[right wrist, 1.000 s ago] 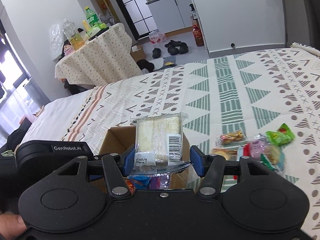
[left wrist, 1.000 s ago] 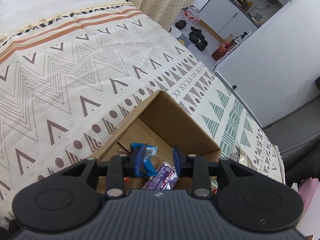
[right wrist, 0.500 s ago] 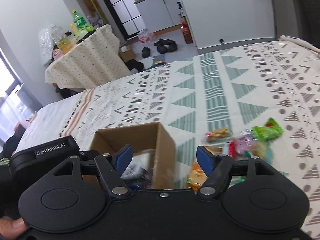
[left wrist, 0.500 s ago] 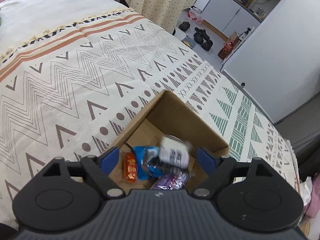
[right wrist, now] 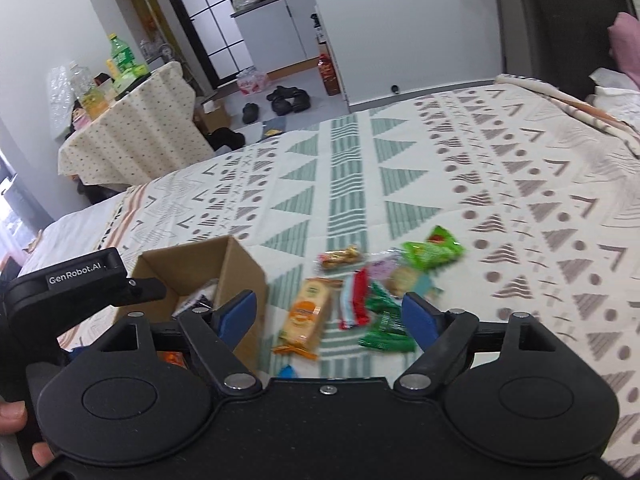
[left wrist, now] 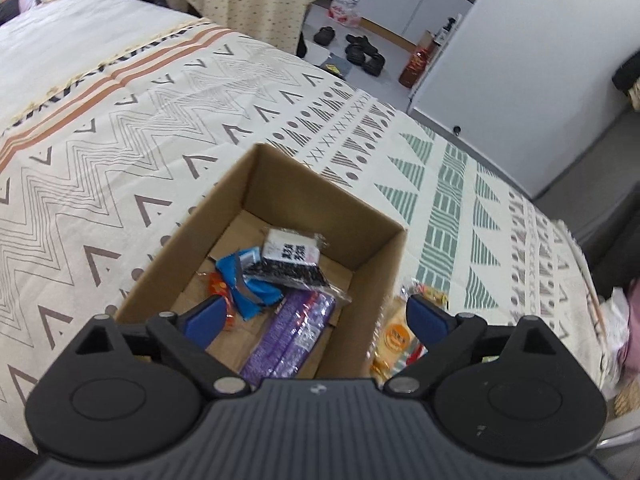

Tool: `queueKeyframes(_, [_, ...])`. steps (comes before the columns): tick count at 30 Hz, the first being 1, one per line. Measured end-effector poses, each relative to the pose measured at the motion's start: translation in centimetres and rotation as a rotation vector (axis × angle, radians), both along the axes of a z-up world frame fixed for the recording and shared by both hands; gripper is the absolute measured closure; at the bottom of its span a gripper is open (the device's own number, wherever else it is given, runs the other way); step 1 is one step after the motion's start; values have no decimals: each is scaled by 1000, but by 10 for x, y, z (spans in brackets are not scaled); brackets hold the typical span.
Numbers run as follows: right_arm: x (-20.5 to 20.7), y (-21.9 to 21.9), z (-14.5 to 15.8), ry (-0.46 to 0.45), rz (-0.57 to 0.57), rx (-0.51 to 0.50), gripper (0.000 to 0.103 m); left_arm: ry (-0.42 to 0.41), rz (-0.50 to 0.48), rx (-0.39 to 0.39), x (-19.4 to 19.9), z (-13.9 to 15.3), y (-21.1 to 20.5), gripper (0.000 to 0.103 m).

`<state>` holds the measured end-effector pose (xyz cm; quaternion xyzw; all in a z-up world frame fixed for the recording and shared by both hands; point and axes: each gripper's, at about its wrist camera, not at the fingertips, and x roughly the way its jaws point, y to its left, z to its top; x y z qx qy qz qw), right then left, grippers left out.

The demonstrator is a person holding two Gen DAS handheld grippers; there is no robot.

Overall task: Organize snacks
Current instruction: 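Lower the white bread packet into the box and open the right gripper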

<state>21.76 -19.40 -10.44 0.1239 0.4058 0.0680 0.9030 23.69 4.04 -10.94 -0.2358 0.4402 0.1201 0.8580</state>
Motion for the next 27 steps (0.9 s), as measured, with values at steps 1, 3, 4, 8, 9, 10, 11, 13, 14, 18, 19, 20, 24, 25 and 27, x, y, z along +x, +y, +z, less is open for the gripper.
queueKeyframes(1, [-2,-3,0,0,-4,-3,21,0,-14,3,0,0,-4,7])
queueKeyframes(3, [-5,-11,-1,2,-13,-8,19,-2,-37,9,-1,1,-11,7])
queueKeyframes(4, [-7,-15,-1,4,-16,-10,19,-4,-48,12,-2,2,-15,6])
queueKeyframes(8, [-13,-32,-2,2,-29,-28,14,-3,-90,16,-3,0,-31,6])
queueKeyframes(9, [-15,-36,-2,1,-32,-32,12,1,-100,16,-3,-1,-34,6])
queueKeyframes(10, [-16,-41,-3,3,-37,-36,12,4,-109,15,-4,-2,-38,6])
queueKeyframes(11, [-18,-46,-3,5,-42,-37,12,4,-118,15,-4,-3,-42,6])
queueKeyframes(13, [-20,-55,-5,9,-52,-42,11,4,-133,18,-6,-4,-50,6])
queueKeyframes(14, [-21,-60,-6,11,-58,-45,11,4,-140,19,-7,-5,-53,6])
queueKeyframes(18, [-27,-75,-12,20,-73,-39,10,6,-156,16,-10,-9,-64,6])
queueKeyframes(19, [-28,-78,-14,22,-73,-39,10,6,-161,20,-10,-9,-67,6])
queueKeyframes(20, [-30,-81,-16,24,-71,-36,10,5,-164,24,-10,-10,-69,6])
queueKeyframes(24, [-35,-91,-25,34,-64,-11,10,9,-175,21,-12,-15,-80,6])
queueKeyframes(25, [-36,-94,-27,32,-62,-7,10,9,-178,22,-13,-17,-82,6])
queueKeyframes(27, [-37,-99,-31,29,-59,1,10,11,-180,30,-14,-20,-88,6])
